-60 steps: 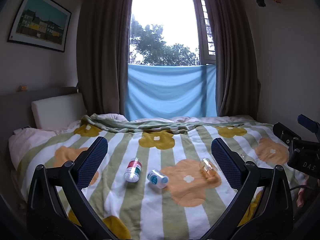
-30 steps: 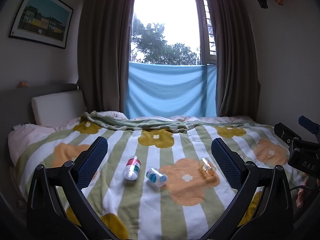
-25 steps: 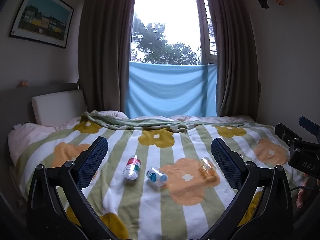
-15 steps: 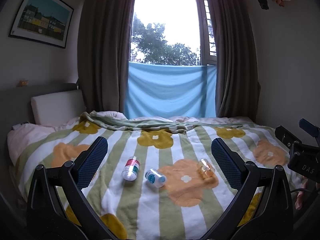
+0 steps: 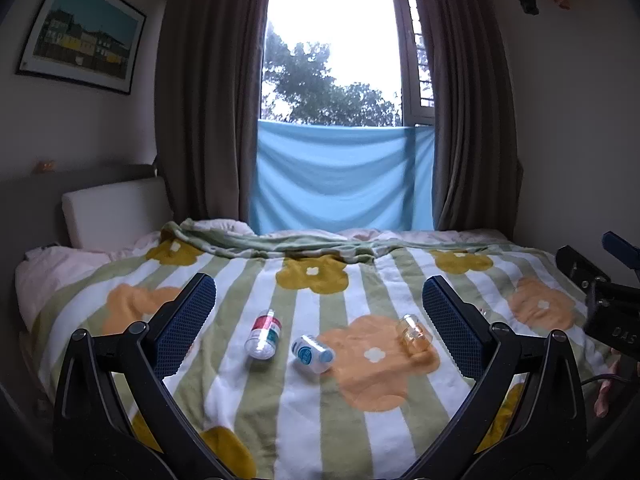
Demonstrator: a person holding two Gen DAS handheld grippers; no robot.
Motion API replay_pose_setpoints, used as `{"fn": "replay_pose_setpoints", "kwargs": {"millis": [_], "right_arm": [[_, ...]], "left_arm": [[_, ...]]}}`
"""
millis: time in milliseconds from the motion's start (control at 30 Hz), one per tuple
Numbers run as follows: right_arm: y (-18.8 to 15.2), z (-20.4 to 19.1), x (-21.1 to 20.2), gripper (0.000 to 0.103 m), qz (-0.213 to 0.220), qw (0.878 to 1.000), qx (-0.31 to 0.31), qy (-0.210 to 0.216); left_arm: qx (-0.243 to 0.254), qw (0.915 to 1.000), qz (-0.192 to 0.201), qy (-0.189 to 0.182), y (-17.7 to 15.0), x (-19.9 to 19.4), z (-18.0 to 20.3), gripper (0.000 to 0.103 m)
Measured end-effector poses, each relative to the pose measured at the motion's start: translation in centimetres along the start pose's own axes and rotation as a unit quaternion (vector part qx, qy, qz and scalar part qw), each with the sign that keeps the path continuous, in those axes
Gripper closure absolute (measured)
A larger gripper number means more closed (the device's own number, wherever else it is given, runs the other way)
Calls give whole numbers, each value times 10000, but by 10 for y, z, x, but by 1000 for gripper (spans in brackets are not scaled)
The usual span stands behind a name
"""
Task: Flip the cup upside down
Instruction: 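Lower the left tool and grasp the white blue-labelled bottle lying sideways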
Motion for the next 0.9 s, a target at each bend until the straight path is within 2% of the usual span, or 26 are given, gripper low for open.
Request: {"fn": "replay_pose_setpoints", "kwargs": {"millis": [267,400,500,600,700,800,833,900], "right_arm": [[-2,-4,4,0,1,9999,-96,135],[-4,1,12,0,-62,9997,-53,220],[-5,5,18,0,-87,9995,29,317],[-10,10,28,0,-160,9991,126,359],[-19,9,38,0,-265,9986,125,439],[-31,5,44,0,-364,9975,113,591],[-36,4,47,0,-406,9969,132,667],[-45,4,52,0,-490,9953,209,809]], "left_arm": [[-31,9998,-155,126,1,26,-8,0],[-143,9981,-547,256,2,71,-28,0],[-283,9939,-1036,250,-8,119,-43,0],[-412,9813,-1871,195,-41,175,-51,0],[-600,9628,-2629,158,-86,218,-53,0],[-971,9305,-3521,268,-146,259,-56,0],[-1182,9191,-3744,335,-164,267,-58,0],[-1572,9025,-3993,362,-193,281,-58,0]]}}
Point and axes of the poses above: each gripper's, at about its wrist camera, not at the fingertips, and x roughly the way its jaws point, z to its right, y to its top, the point moved 2 cm from there along x, roughly the way its jaws point, and after that the axes turned 15 degrees about z, right-handed, at the moved point
